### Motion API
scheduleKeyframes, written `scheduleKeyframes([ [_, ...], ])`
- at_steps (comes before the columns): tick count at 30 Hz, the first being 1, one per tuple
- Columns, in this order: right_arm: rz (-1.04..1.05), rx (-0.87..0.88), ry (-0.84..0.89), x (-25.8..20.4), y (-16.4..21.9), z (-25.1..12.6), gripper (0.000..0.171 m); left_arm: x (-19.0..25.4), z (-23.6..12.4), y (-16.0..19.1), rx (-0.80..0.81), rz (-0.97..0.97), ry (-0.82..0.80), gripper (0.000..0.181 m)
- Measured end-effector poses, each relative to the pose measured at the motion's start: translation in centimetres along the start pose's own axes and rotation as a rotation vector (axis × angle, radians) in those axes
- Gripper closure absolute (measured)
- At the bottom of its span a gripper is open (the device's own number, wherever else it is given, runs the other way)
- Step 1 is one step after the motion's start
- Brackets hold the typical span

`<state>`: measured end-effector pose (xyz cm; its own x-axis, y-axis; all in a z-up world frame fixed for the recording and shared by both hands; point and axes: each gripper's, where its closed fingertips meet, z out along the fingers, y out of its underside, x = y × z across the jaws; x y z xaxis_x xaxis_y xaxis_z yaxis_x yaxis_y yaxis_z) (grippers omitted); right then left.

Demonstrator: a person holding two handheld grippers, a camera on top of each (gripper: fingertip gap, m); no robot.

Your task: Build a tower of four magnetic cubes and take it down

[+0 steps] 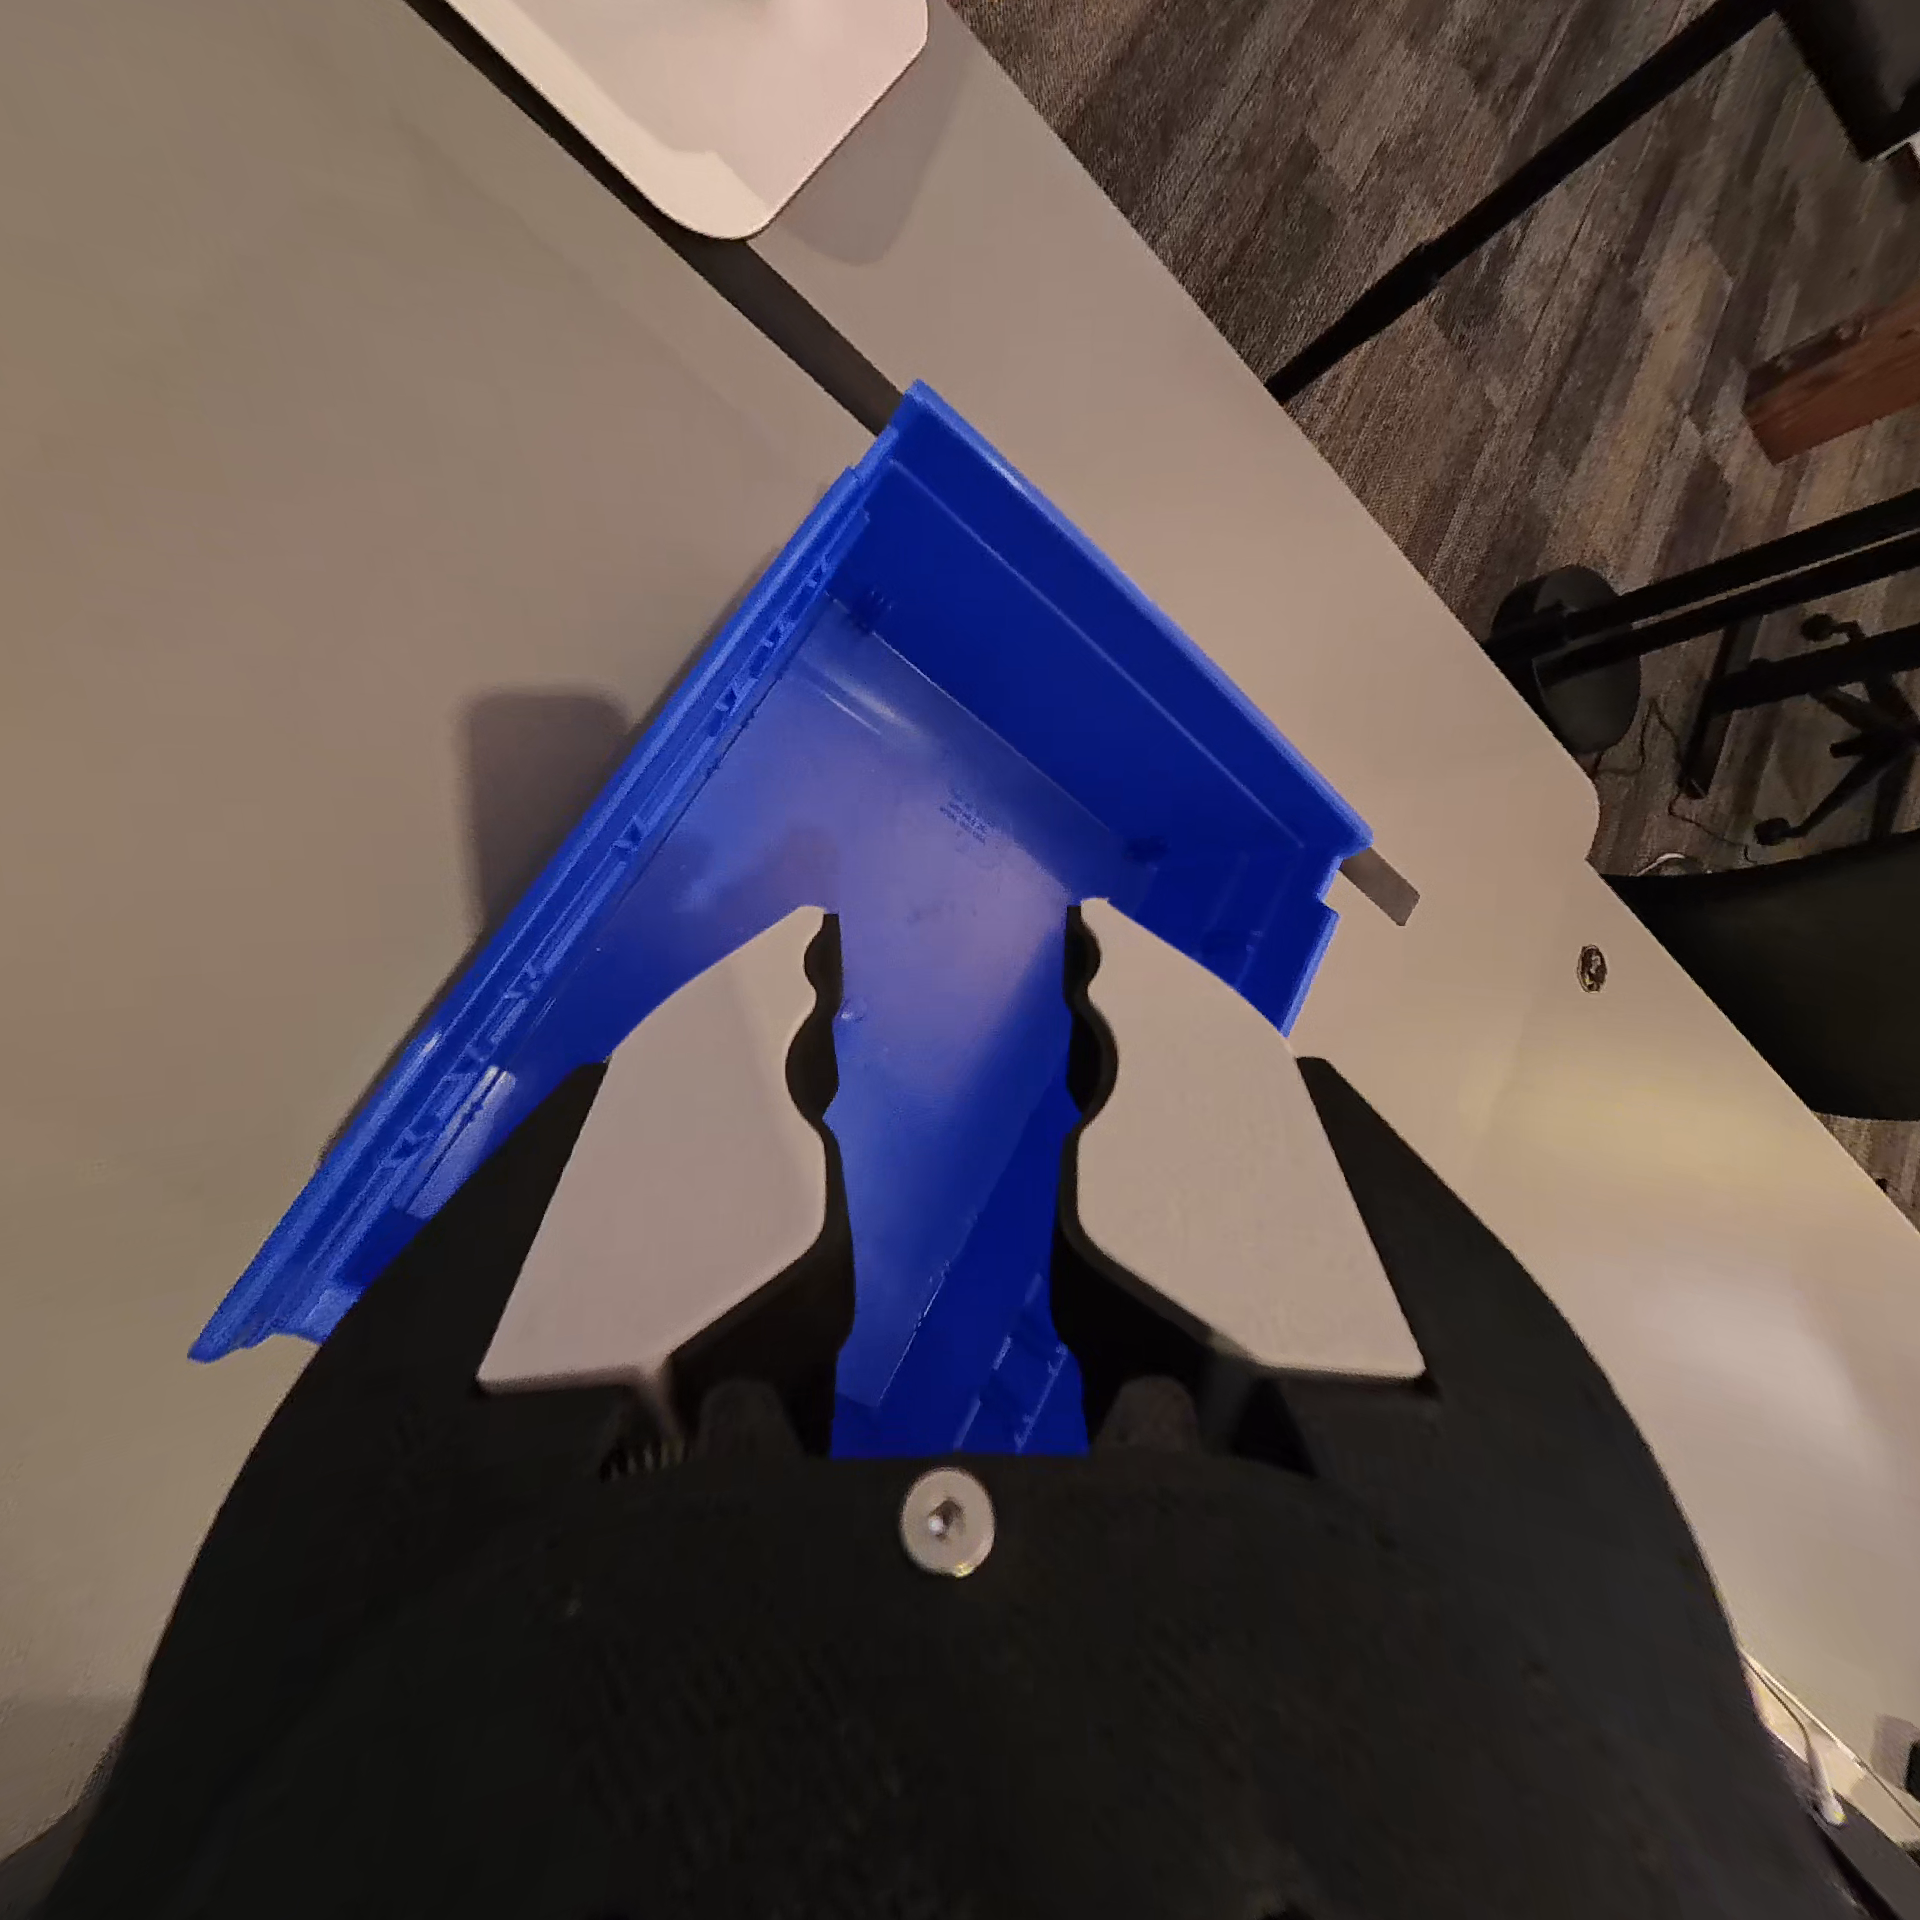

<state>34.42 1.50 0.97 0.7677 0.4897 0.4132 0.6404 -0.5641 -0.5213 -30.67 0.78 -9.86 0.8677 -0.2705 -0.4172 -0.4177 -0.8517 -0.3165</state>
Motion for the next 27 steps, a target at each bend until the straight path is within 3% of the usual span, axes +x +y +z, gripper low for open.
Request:
scheduleKeyframes([
  [2, 0.004, 0.003, 0.005, 0.2, -0.1, 0.3, 0.129, 0.0, 0.0, 0.0, 0.003, -0.011, 0.013, 0.143],
  [4, 0.010, 0.032, 0.019, 0.5, -0.7, 0.3, 0.129, -0.4, -0.6, -0.9, 0.078, 0.010, -0.011, 0.126],
  [7, 0.026, 0.142, 0.070, 1.5, -2.4, -0.5, 0.128, -0.5, -5.2, -3.0, 0.282, 0.014, 0.000, 0.122],
  [9, 0.054, 0.212, 0.067, 1.7, -3.3, -1.2, 0.128, 1.9, -9.3, -3.9, 0.408, 0.047, 0.128, 0.117],
  [12, 0.069, 0.228, 0.034, 1.5, -3.4, -1.3, 0.128, 10.2, -13.6, -2.1, 0.455, 0.311, 0.483, 0.110],
  [16, 0.061, 0.153, 0.008, 1.3, -1.8, -0.4, 0.129, 14.9, -13.0, -0.2, 0.375, 0.602, 0.517, 0.115],
  [27, 0.115, 0.156, -0.023, 2.5, -0.6, -0.8, 0.129, 17.9, -6.3, 2.5, -0.018, 0.669, 0.556, 0.116],
])
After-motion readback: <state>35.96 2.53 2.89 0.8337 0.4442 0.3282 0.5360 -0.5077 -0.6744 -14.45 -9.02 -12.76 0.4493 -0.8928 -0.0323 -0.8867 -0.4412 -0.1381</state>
